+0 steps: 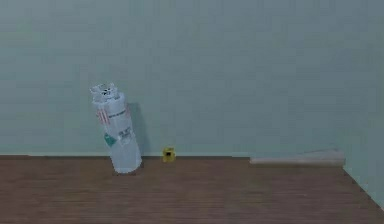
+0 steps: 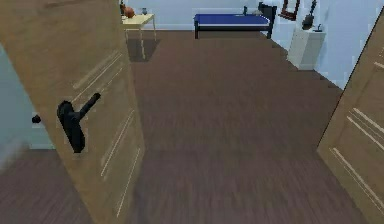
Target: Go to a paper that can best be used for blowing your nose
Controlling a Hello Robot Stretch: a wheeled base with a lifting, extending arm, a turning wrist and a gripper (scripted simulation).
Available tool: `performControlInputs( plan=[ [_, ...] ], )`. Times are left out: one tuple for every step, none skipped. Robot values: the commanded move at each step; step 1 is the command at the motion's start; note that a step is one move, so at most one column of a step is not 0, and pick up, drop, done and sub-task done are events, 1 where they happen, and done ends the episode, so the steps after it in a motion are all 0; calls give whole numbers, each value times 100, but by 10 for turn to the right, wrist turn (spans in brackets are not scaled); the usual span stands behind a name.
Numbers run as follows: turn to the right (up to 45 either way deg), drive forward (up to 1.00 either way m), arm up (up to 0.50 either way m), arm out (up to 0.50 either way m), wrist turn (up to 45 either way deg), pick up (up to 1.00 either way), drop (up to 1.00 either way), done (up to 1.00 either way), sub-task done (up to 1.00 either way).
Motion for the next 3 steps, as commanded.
performControlInputs(
  plan=[
    [-420,0,0,0,0,0,0,0,0],
    [0,55,0,0,0,0,0,0,0],
    [-450,0,0,0,0,0,0,0,0]
  ],
)
